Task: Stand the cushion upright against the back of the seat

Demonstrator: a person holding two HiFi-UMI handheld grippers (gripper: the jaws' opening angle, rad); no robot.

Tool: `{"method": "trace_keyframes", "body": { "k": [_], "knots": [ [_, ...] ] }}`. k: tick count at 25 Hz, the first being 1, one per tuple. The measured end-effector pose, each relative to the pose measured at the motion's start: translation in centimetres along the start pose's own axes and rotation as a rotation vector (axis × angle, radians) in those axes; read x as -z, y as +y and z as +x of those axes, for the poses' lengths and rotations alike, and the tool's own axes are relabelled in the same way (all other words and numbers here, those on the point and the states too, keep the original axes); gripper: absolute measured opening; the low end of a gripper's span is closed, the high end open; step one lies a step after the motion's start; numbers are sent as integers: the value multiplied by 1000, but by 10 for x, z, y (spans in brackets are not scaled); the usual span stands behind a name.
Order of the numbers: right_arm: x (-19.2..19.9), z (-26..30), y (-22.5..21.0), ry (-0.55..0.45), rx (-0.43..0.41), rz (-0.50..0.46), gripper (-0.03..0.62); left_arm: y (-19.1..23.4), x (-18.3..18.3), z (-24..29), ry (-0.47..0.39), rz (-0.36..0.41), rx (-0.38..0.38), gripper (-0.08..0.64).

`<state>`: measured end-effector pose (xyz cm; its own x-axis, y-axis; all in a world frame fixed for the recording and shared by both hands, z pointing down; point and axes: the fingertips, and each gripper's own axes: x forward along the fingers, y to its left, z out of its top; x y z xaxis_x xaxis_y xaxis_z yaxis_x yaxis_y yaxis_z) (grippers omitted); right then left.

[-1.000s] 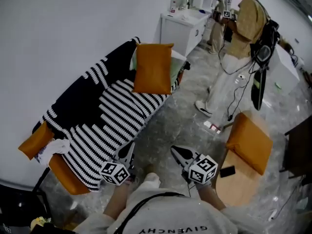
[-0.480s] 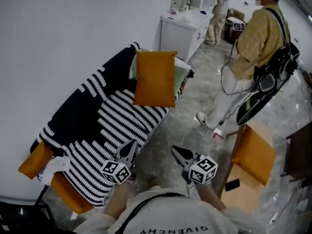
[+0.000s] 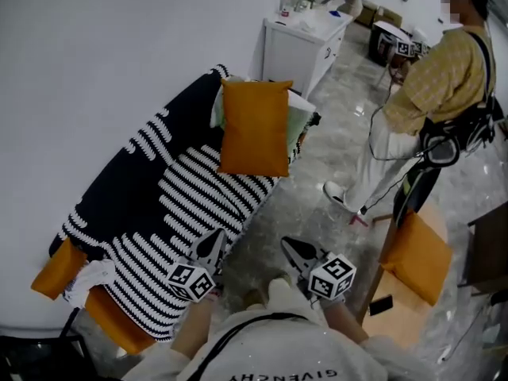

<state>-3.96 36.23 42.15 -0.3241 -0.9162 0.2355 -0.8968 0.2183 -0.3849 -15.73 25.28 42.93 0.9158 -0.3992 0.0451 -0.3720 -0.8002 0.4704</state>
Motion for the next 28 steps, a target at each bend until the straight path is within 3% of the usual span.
{"method": "trace_keyframes", "body": {
  "k": [12,28],
  "knots": [
    [-22,46,-68,28,-33,10,17,35,-10,49,0,-4,-68,23],
    [-94,112,-196,76,-110,-13,17,73,-44,198,-48,-14,-131,23]
  ]
}}
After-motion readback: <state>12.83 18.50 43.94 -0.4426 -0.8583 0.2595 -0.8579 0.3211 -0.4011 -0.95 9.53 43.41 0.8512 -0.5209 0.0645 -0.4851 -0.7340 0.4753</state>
